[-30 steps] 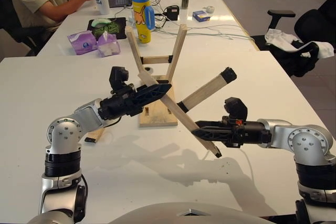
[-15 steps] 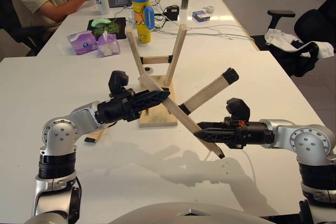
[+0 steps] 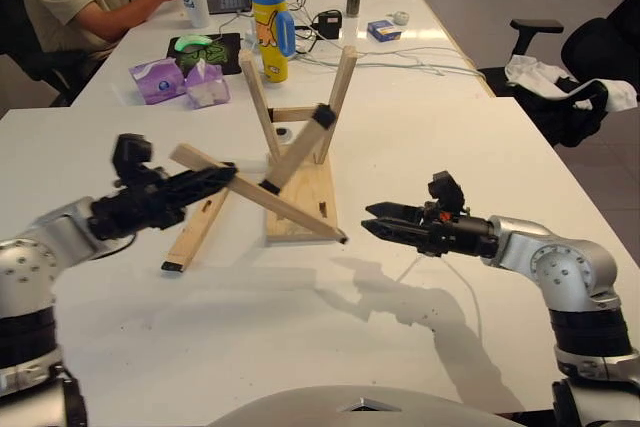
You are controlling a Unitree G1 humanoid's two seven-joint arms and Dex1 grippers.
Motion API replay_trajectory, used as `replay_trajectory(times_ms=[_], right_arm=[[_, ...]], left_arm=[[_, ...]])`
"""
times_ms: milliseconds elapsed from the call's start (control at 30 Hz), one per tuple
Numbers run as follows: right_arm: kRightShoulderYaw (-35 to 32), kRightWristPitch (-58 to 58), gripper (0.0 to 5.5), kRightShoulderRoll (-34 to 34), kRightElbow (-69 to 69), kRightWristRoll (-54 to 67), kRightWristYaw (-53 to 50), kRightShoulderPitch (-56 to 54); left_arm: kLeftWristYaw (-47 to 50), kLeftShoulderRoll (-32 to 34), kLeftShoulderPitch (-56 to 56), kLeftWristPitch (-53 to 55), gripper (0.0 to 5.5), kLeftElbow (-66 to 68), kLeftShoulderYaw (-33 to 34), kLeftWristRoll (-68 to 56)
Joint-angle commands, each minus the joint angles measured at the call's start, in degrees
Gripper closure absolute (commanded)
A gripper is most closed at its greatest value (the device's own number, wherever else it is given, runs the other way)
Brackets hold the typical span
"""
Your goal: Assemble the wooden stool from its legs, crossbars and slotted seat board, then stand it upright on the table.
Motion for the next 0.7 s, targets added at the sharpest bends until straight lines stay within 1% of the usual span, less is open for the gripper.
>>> replay_trajectory(times_ms=[33, 167, 267, 367, 467, 567, 700], right_arm=[[9.2, -13.1, 2.15, 3.7, 0.9, -14.8, -4.0, -0.3], [20.8, -27.2, 2.15, 7.1, 5.8, -30.8, -6.2, -2.1], [24.8, -33.6, 2.15, 8.7, 10.1, -37.8, -7.1, -3.1], [25.8, -37.6, 2.15, 10.4, 14.6, -42.1, -8.7, -4.4], [25.2, -37.8, 2.15, 11.2, 18.0, -43.7, -9.3, -5.0], [25.0, -36.4, 2.15, 10.7, 19.8, -44.5, -8.2, -5.6], [25.5, -35.2, 2.15, 9.1, 21.6, -45.2, -5.1, -7.1]], left_arm=[[-6.0, 6.0, -5.2, -4.2, 3.47, 6.5, -0.2, 6.8], [-9.6, 6.2, -9.6, -10.4, 3.47, 9.8, -3.1, 13.8], [-11.0, 5.2, -11.5, -12.8, 3.47, 11.1, -4.2, 16.5], [-11.3, 3.5, -12.0, -15.4, 3.47, 11.0, -5.7, 19.2], [-11.7, 1.9, -12.0, -18.2, 3.47, 10.7, -7.9, 22.2], [-12.4, 0.6, -12.1, -20.4, 3.47, 10.0, -10.3, 25.0], [-12.1, -0.1, -11.2, -22.8, 3.47, 8.2, -11.5, 28.0]])
